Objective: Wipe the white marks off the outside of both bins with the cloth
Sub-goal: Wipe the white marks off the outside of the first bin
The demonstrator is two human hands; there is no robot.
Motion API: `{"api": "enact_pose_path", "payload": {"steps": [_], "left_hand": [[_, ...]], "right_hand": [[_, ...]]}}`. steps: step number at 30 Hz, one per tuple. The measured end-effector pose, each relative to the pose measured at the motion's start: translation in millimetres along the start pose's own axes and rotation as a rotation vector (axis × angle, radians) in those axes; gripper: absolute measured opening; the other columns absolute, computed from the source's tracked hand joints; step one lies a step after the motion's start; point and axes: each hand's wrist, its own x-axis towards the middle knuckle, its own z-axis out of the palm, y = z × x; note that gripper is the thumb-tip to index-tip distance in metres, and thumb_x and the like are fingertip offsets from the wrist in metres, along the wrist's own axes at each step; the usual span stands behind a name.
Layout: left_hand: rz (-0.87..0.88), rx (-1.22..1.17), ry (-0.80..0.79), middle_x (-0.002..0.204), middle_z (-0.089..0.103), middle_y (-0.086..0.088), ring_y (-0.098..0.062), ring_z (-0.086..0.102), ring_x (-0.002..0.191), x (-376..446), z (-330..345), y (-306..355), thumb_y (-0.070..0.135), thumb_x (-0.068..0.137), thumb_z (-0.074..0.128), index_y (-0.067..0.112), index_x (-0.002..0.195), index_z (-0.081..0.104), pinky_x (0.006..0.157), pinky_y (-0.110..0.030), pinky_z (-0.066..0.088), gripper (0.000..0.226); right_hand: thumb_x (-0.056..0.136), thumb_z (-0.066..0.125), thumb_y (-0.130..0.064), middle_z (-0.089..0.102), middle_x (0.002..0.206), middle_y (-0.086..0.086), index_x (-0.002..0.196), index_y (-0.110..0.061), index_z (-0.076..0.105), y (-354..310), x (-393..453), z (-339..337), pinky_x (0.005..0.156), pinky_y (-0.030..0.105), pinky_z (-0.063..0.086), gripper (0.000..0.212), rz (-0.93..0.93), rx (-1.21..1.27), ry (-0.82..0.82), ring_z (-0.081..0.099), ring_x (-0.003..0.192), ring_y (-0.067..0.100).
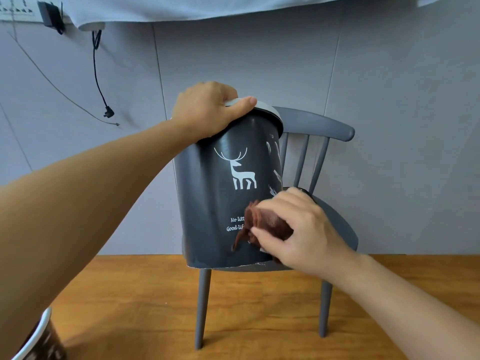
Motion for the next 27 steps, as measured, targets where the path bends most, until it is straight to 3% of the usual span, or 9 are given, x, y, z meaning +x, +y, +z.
{"api": "enact_pose_path", "payload": {"steps": [4, 9, 13, 17, 22, 25, 27], "left_hand": [[0.014, 0.010, 0.000, 0.057, 0.045, -0.003, -0.031, 0.051, 0.067, 0, -1, -1, 0.078, 0.086, 0.042, 0.010, 0.069, 0.042, 0.059, -0.037, 0.039, 0.070], [0.006, 0.014, 0.000, 0.056, 0.044, -0.002, -0.031, 0.050, 0.067, 1, 0, -2, 0.079, 0.085, 0.042, 0.013, 0.066, 0.039, 0.060, -0.037, 0.036, 0.069], [0.008, 0.014, 0.006, 0.057, 0.044, -0.003, -0.032, 0.050, 0.067, 0, 0, -3, 0.079, 0.085, 0.042, 0.011, 0.069, 0.039, 0.059, -0.037, 0.038, 0.070], [0.021, 0.029, 0.007, 0.058, 0.045, -0.004, -0.031, 0.050, 0.067, 1, 1, -1, 0.079, 0.086, 0.041, 0.011, 0.069, 0.039, 0.059, -0.037, 0.037, 0.070], [0.017, 0.030, 0.021, 0.056, 0.041, -0.004, -0.028, 0.044, 0.062, 0, 0, -3, 0.079, 0.086, 0.041, 0.012, 0.066, 0.035, 0.056, -0.035, 0.031, 0.070], [0.013, 0.034, 0.022, 0.055, 0.041, -0.003, -0.023, 0.044, 0.058, 0, 0, -2, 0.079, 0.085, 0.041, 0.014, 0.064, 0.034, 0.053, -0.034, 0.028, 0.070], [0.004, 0.027, 0.019, 0.054, 0.040, -0.002, -0.020, 0.042, 0.056, 0, -1, -4, 0.080, 0.085, 0.041, 0.015, 0.062, 0.034, 0.053, -0.034, 0.027, 0.069]], "right_hand": [[0.090, 0.074, -0.037, 0.058, 0.082, -0.015, 0.094, -0.021, 0.074, -8, -19, 1, 0.077, 0.036, 0.046, 0.017, -0.161, 0.013, -0.220, 0.051, 0.080, 0.011], [0.090, 0.076, -0.033, 0.064, 0.087, -0.007, 0.101, -0.017, 0.076, -1, -5, -4, 0.080, 0.037, 0.050, 0.019, -0.028, -0.002, -0.044, 0.055, 0.085, 0.016], [0.092, 0.072, -0.040, 0.056, 0.081, -0.018, 0.094, -0.026, 0.075, -4, -13, -3, 0.078, 0.034, 0.047, 0.014, -0.131, 0.025, -0.239, 0.050, 0.081, 0.007], [0.091, 0.076, -0.037, 0.061, 0.086, -0.010, 0.103, -0.021, 0.076, -2, -3, -5, 0.080, 0.037, 0.048, 0.020, -0.063, -0.015, -0.100, 0.053, 0.084, 0.014], [0.092, 0.073, -0.043, 0.051, 0.079, -0.020, 0.095, -0.032, 0.075, -5, -9, -7, 0.079, 0.030, 0.043, 0.012, -0.150, 0.007, -0.301, 0.048, 0.080, 0.007], [0.091, 0.074, -0.040, 0.057, 0.085, -0.013, 0.102, -0.026, 0.076, -2, -4, -8, 0.081, 0.034, 0.045, 0.018, -0.064, -0.029, -0.159, 0.051, 0.085, 0.012], [0.091, 0.075, -0.041, 0.056, 0.086, -0.014, 0.102, -0.028, 0.075, -3, -1, -10, 0.082, 0.033, 0.044, 0.018, -0.073, -0.027, -0.196, 0.050, 0.086, 0.012]]}}
